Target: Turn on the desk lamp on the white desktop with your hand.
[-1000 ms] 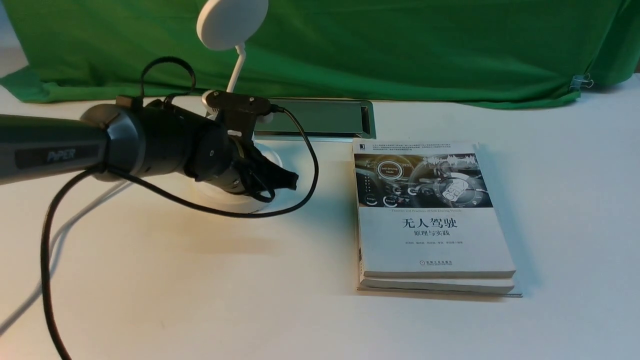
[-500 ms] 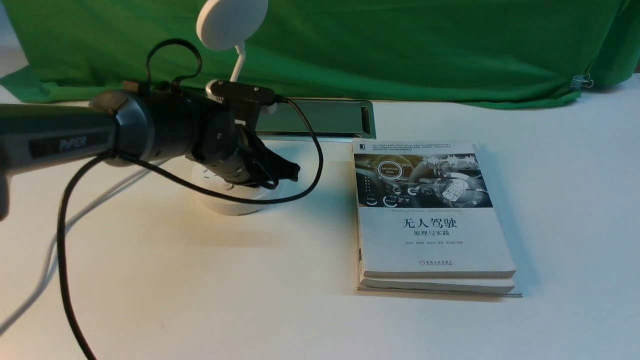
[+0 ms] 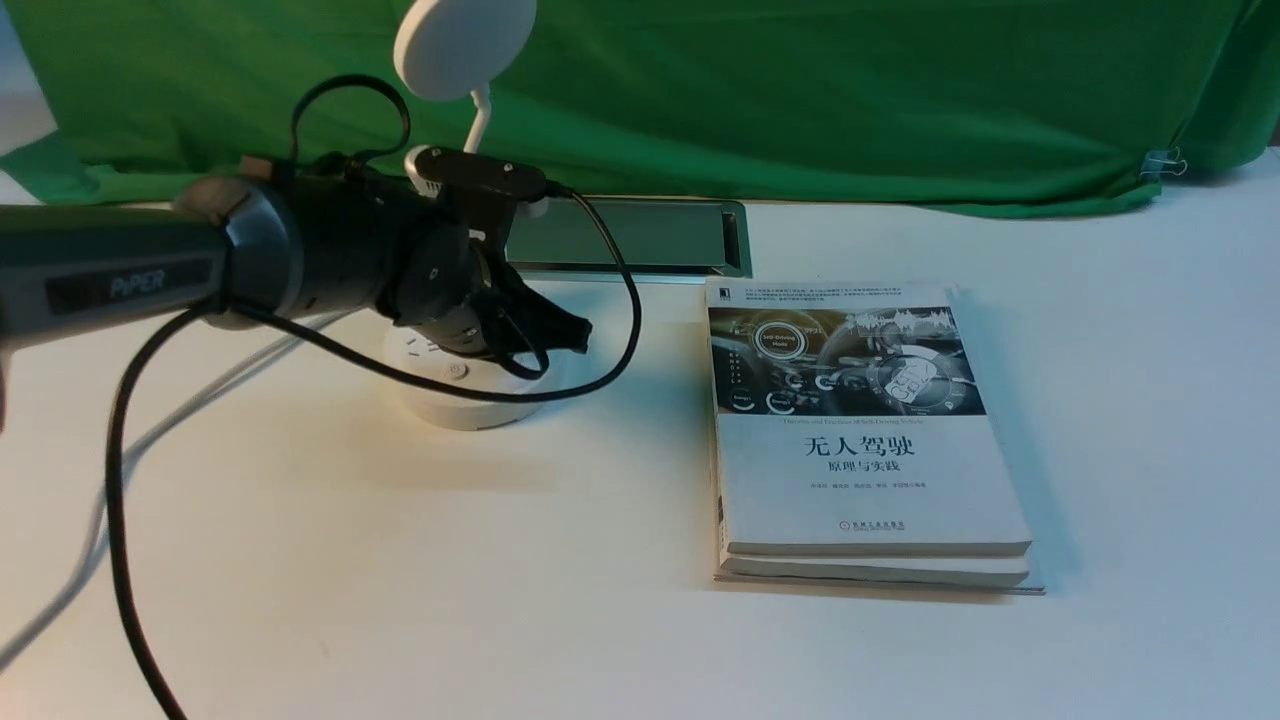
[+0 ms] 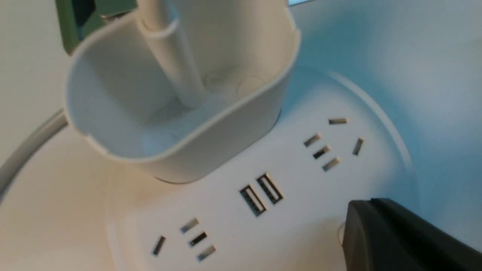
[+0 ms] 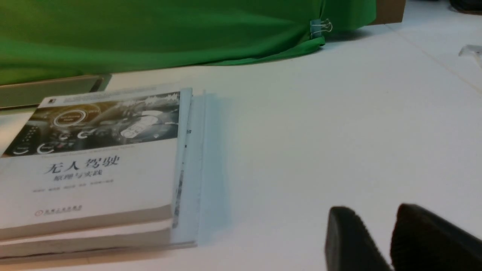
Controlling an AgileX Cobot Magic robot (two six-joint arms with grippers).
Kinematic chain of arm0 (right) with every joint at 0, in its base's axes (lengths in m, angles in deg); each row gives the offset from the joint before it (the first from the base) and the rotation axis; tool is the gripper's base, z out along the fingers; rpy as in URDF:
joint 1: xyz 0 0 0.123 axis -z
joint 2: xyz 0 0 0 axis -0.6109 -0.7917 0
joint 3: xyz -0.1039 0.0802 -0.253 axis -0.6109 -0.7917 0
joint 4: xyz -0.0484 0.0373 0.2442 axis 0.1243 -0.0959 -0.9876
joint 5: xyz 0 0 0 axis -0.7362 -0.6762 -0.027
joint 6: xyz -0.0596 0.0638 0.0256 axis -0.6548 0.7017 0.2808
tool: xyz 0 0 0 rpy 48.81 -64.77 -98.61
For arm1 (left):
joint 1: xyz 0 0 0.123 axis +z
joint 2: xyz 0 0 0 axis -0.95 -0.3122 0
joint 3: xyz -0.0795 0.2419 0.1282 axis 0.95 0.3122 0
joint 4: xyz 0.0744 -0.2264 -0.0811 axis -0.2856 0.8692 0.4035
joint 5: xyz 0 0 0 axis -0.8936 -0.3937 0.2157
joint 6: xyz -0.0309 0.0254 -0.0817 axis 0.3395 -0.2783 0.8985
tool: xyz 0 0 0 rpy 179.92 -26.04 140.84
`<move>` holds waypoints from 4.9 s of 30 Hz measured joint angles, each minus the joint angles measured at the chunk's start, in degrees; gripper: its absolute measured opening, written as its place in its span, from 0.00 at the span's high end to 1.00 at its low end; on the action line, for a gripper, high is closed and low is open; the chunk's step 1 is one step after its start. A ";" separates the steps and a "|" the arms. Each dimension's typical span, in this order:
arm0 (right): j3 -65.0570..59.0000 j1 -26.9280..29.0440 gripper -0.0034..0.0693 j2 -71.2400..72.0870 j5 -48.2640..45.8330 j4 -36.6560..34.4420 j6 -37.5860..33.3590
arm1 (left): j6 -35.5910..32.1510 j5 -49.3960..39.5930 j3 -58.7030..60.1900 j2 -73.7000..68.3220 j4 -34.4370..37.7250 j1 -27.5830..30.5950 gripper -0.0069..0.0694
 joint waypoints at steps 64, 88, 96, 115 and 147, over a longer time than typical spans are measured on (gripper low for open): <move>0.00 0.00 0.63 0.00 -0.01 0.00 -0.02 | -27.49 9.64 33.24 60.48 32.69 -22.96 0.91; 0.00 0.00 0.63 0.00 -0.03 0.00 -0.02 | -15.50 30.96 69.81 102.05 11.99 9.30 0.91; 0.00 0.00 0.63 0.00 -0.03 0.00 -0.02 | -13.67 24.14 77.69 113.37 11.99 15.93 0.91; 0.01 0.00 0.63 0.00 0.03 0.00 -0.02 | -15.17 6.73 77.78 113.85 14.43 15.93 0.91; 0.01 0.00 0.62 0.00 -0.02 0.00 -0.02 | -15.17 6.56 77.78 113.85 14.47 15.93 0.91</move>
